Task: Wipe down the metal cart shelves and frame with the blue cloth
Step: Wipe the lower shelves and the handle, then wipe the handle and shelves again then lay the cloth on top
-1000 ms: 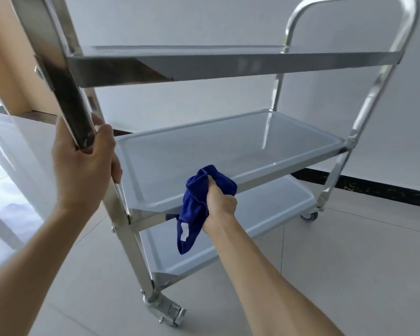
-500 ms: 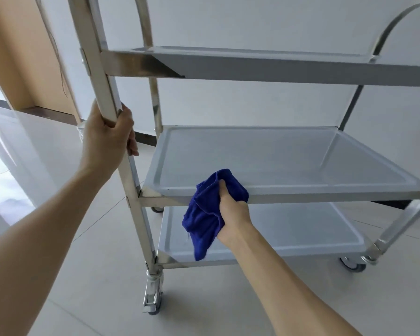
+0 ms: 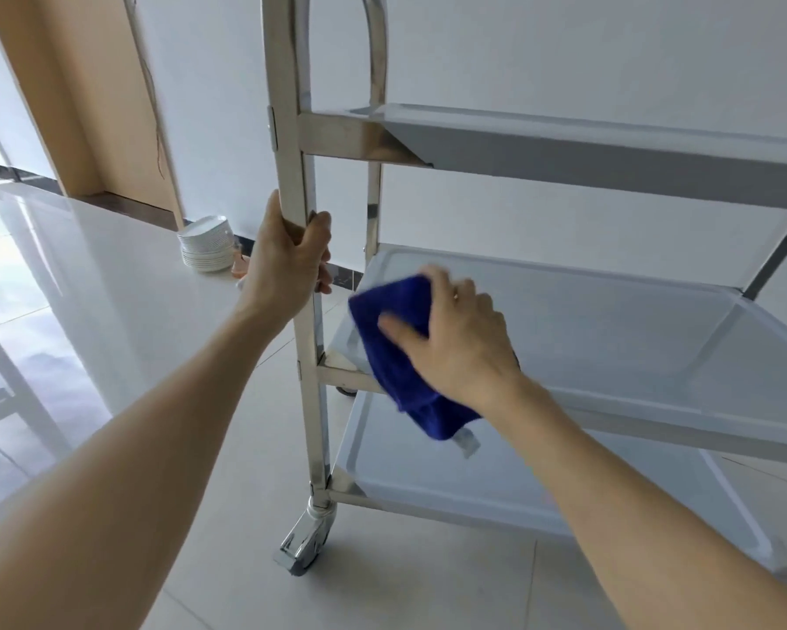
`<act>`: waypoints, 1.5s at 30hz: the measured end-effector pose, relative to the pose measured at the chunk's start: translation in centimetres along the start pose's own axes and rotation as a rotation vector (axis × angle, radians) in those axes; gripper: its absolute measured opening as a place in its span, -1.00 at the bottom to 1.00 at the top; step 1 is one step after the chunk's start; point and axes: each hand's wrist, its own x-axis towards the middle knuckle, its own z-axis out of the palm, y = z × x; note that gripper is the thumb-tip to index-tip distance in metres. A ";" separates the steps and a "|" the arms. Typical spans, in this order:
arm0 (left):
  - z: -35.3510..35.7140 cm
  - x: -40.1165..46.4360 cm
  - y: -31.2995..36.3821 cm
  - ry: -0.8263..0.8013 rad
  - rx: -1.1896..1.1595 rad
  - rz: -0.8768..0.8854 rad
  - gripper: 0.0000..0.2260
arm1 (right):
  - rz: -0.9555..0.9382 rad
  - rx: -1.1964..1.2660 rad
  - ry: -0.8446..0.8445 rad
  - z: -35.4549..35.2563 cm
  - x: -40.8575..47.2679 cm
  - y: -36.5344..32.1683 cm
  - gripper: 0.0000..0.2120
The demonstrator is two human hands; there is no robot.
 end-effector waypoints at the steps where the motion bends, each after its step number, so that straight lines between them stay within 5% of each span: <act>1: 0.0 0.0 0.1 -0.002 -0.003 -0.010 -0.86 | 0.006 -0.222 -0.096 1.2 0.2 0.4 -0.30; 3: 0.1 -0.1 0.4 -0.010 -0.003 -0.032 -0.85 | 0.034 -0.393 -0.123 3.0 -0.2 0.9 -0.25; 6: -0.1 -0.1 0.7 -0.010 0.028 -0.042 -0.86 | -0.168 -0.358 0.122 4.2 -0.8 0.7 -0.48; 8: -0.3 -0.3 0.8 -0.008 0.110 -0.046 -0.83 | -0.261 -0.259 0.055 4.7 -1.3 0.9 -0.52; 11: -0.7 -1.0 1.2 -0.033 0.114 -0.049 -0.71 | -0.241 -0.301 -0.123 5.1 -1.9 1.8 -0.30; 17: -1.6 1.2 5.6 -0.073 -0.164 0.009 -0.44 | -0.288 -0.402 -0.069 4.7 -2.5 2.4 -0.37; 19: -1.7 1.7 6.3 -0.106 -0.078 0.034 -0.45 | -0.288 -0.248 -0.055 3.7 -3.0 2.6 -0.42; 24: -1.7 1.3 6.4 -0.122 -0.035 0.051 -0.43 | -0.072 0.680 0.080 -3.0 -4.0 0.3 -0.59; 28: -1.7 1.6 6.2 -0.115 -0.057 0.037 -0.43 | -0.171 0.961 0.219 -10.1 -3.5 -3.0 -0.70; 34: -2.4 1.6 6.3 -0.146 -0.104 -0.010 -0.41 | -0.547 0.518 0.694 -20.4 -0.8 -9.2 -0.65; 37: -3.2 1.6 6.4 -0.203 -0.109 -0.020 -0.36 | -0.551 0.134 0.824 -21.0 1.9 -11.1 -0.51; 40: -4.0 1.8 6.8 -0.226 -0.140 -0.056 -0.40 | -0.476 -0.411 0.595 -18.6 4.1 -11.2 -0.50; 43: -5.1 2.3 7.8 -0.235 -0.206 -0.085 -0.50 | -0.392 -0.493 -0.012 -15.1 5.0 -9.0 -0.27; 45: -5.7 3.1 9.0 -0.206 -0.239 -0.052 -0.60 | -0.375 -0.413 -0.122 -14.1 5.5 -8.3 -0.15</act>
